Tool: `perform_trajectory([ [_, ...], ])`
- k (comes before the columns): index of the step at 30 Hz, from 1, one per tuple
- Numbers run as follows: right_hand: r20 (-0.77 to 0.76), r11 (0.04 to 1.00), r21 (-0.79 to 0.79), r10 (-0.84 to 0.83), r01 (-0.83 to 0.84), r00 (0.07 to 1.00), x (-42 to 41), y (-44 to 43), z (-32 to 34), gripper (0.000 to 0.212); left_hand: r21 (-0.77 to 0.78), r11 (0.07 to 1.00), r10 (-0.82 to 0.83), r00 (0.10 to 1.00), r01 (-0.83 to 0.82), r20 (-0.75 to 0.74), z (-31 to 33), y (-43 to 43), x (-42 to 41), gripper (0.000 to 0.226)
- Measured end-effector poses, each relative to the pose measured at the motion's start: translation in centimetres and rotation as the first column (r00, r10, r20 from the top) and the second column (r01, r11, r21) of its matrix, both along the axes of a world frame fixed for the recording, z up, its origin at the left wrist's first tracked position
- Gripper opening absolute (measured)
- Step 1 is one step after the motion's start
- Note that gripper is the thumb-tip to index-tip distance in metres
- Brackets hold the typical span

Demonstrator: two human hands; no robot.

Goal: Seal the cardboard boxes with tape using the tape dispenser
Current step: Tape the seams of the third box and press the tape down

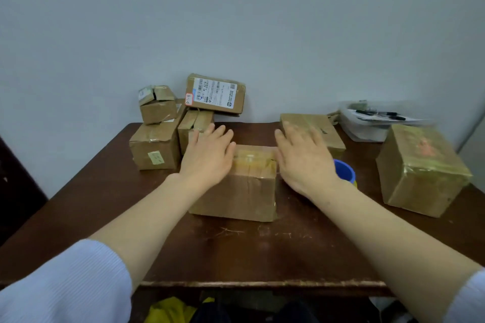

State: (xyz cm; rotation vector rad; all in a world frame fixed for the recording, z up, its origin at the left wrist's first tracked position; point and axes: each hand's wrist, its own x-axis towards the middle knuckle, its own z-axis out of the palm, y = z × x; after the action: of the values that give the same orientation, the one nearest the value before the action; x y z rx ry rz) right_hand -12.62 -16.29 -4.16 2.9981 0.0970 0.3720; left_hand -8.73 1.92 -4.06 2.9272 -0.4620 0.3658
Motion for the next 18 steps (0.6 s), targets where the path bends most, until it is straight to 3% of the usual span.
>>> perform_trajectory([
  [2,-0.021,0.945,0.216,0.255,-0.244,0.967,0.4,3.7,0.5,0.048,0.076,0.993,-0.091,0.996,0.092,-0.027,-0.8,0.4,-0.6,0.048],
  [5,-0.110,0.908,0.309,0.331,-0.284,0.937,0.8,5.3,-1.1,0.049,0.107,0.986,-0.112,0.986,0.125,-0.120,-1.5,1.3,-0.4,0.050],
  [8,-0.105,0.917,0.319,0.286,-0.240,0.953,1.0,3.6,-1.8,0.049,0.036,0.999,0.018,0.986,-0.012,-0.168,-1.4,3.0,0.2,0.050],
  [13,-0.050,0.855,0.516,0.096,-0.057,0.994,0.6,5.1,-2.9,0.048,-0.232,0.961,0.090,0.966,-0.148,-0.242,-1.6,2.5,0.0,0.049],
  [18,-0.154,0.623,0.761,-0.099,0.182,0.983,2.0,5.9,-2.1,0.051,-0.352,0.873,0.248,0.928,-0.339,-0.279,-1.1,2.1,-0.2,0.051],
])
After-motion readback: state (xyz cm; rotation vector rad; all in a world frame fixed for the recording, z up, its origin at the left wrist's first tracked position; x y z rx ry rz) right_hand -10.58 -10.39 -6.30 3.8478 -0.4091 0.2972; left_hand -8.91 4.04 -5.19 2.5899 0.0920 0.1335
